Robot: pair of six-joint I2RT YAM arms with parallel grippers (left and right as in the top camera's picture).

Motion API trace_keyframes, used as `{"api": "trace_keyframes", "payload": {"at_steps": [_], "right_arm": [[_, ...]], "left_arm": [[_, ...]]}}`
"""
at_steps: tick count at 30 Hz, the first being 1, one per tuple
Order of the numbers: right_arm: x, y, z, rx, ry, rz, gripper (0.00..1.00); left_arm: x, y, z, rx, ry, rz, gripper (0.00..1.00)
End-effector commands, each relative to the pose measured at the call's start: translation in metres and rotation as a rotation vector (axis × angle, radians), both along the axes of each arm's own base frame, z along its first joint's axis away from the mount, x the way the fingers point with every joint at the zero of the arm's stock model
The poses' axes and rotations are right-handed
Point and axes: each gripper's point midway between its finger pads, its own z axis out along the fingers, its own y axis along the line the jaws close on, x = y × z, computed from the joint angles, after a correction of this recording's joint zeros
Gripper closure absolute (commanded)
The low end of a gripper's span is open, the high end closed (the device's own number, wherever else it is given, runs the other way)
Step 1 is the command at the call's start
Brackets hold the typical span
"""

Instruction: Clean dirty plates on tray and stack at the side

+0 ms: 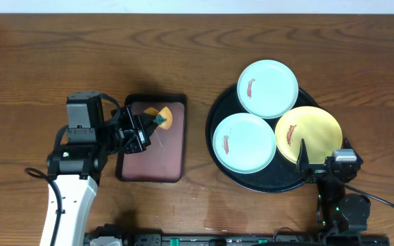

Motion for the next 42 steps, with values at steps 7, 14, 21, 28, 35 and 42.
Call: {"api": "trace_keyframes", "payload": {"at_steps": [7, 14, 21, 28, 35, 42], "right_arm": [[0.0000, -0.0020, -0.0015, -0.009, 0.001, -0.009, 0.01], [0.0000, -0.0020, -0.0015, -0.009, 0.001, -0.009, 0.01], [0.0000, -0.0020, -0.0015, -0.009, 0.001, -0.009, 0.01], [0.0000, -0.0020, -0.0015, -0.009, 0.001, -0.009, 0.01], [0.0000, -0.0020, -0.0015, -0.009, 0.001, -0.009, 0.01], [0.0000, -0.0020, -0.0015, -0.009, 0.001, -0.009, 0.01]], "left_arm": [[0.0023, 0.0006, 0.0097, -0.007, -0.026, 0.000, 0.92], [0.0025, 0.0006, 0.0094, -0.007, -0.024, 0.001, 0.92], [0.0028, 0.0012, 0.0091, -0.004, -0.024, 0.004, 0.92], [0.0049, 0.0051, 0.0068, 0.022, -0.029, 0.020, 0.93], [0.0049, 0.0051, 0.0068, 0.022, -0.029, 0.020, 0.92], [0.0049, 0.0051, 0.0068, 0.022, -0.029, 0.020, 0.92]]}}
